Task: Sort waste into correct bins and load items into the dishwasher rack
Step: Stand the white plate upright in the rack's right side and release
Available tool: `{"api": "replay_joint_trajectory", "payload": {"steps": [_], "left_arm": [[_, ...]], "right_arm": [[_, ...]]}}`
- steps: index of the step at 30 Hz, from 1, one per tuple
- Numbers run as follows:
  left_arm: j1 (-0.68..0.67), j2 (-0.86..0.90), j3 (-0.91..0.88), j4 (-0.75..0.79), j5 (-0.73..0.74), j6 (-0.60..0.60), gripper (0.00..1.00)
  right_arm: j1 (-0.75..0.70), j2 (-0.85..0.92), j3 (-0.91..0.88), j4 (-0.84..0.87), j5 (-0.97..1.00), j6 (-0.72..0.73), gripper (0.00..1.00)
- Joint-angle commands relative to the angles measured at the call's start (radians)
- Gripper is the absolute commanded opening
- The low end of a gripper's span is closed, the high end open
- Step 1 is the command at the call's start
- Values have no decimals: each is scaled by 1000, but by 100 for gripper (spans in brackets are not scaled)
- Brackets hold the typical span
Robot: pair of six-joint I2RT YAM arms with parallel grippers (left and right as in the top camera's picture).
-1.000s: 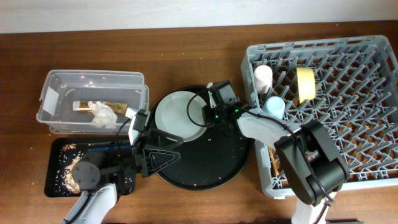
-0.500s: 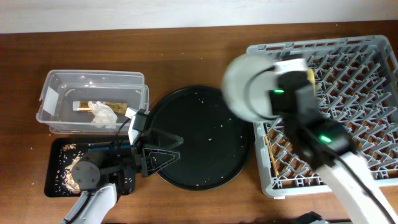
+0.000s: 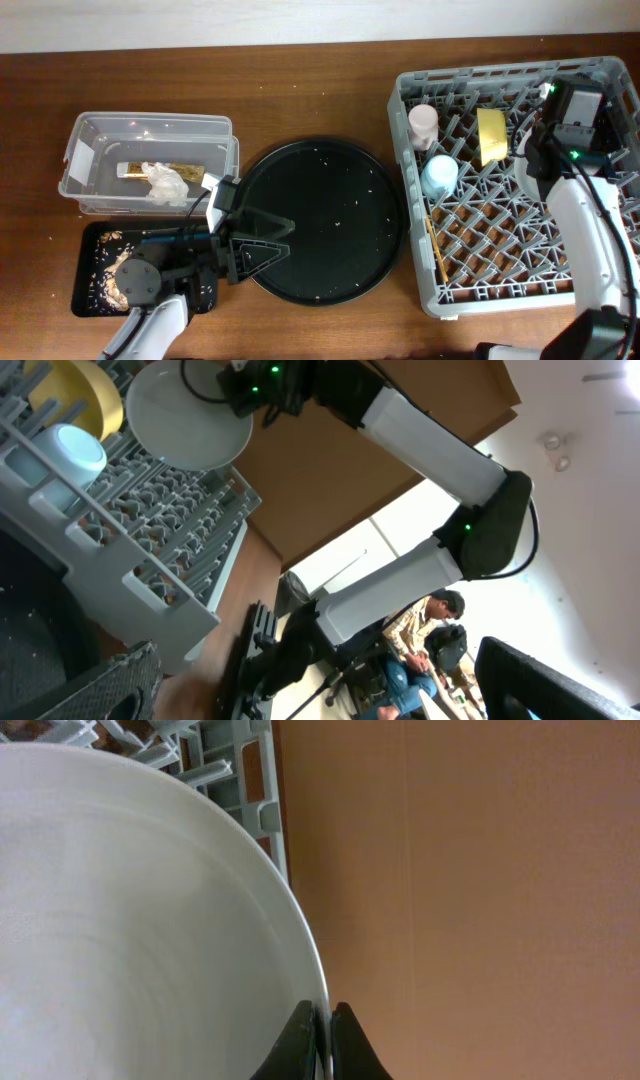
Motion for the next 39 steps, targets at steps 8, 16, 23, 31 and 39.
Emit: {"api": "replay_joint_trajectory", "payload": {"steps": [8, 16, 23, 31, 39], "left_arm": [[5, -6, 3, 17, 4, 16, 99], [5, -6, 3, 17, 4, 16, 99], [5, -6, 3, 17, 4, 16, 99], [5, -6, 3, 17, 4, 16, 99], [5, -6, 3, 17, 4, 16, 99]], "right_arm": [[23, 45, 36, 115, -128, -262, 4], [155, 45, 36, 24, -240, -257, 62], [266, 36, 36, 24, -717, 541, 98], [311, 38, 36, 40, -1219, 707, 98], [312, -49, 35, -12, -1216, 707, 98]]}}
